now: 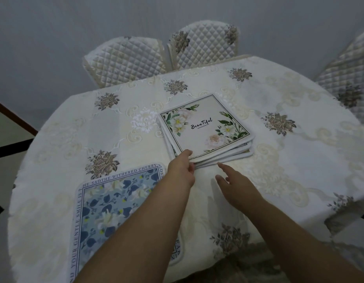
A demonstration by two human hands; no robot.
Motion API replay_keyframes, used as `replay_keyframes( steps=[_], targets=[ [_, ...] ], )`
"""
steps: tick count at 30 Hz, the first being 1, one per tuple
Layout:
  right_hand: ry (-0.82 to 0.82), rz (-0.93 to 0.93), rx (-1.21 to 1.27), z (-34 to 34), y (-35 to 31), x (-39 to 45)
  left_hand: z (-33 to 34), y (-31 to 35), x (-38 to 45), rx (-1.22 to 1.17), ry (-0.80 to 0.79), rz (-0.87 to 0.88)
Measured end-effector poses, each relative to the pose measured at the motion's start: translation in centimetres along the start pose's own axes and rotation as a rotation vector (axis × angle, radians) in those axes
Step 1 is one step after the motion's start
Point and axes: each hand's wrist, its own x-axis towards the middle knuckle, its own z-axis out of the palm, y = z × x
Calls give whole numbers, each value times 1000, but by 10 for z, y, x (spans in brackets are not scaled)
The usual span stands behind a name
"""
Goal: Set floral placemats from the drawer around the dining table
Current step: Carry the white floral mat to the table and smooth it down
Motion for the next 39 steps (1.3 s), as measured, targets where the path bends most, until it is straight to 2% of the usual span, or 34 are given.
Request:
replay_keyframes(
  steps=[2, 6, 10, 13, 17, 20, 22, 25, 28, 30, 32, 36, 37, 39],
  targets=[
    [-5, 2, -9, 2, 0, -1, -1, -3, 1, 8, -11, 39],
    [14, -11, 0, 0, -1, 0, -24, -9, 1, 184, 43, 265],
    [113, 27, 101, -3, 3, -2, -78, -9, -16, 310, -46, 419],
    [66, 104, 212, 0, 6, 0, -121, -7, -26, 393, -158, 376],
    [62, 196, 199, 16, 9, 3, -161, -14, -25, 594, -138, 246],
    [160, 264, 232, 14, 4, 13, -147, -10, -29, 644, -147, 393],
    [203, 318, 242, 12, 6, 26, -127, -5, -27, 618, -162, 417],
    [336, 360, 344, 10, 9, 39, -107, -1, -18, 526, -23, 390],
    [436, 325, 407, 0, 9, 29, -108, 5, -15, 551, 192, 575],
    [396, 309, 413, -8, 12, 19, -115, 12, -16, 550, 132, 575],
    [252, 285, 470, -12, 16, 7, -127, 16, -24, 574, 1, 485],
    [-107, 244, 451, -10, 17, -19, -157, 7, -53, 907, -196, 277],
    [-125, 244, 421, -8, 17, -24, -164, 3, -58, 938, -205, 273],
    [-101, 228, 358, -6, 16, -36, -178, -4, -64, 958, -121, 374]
  ],
)
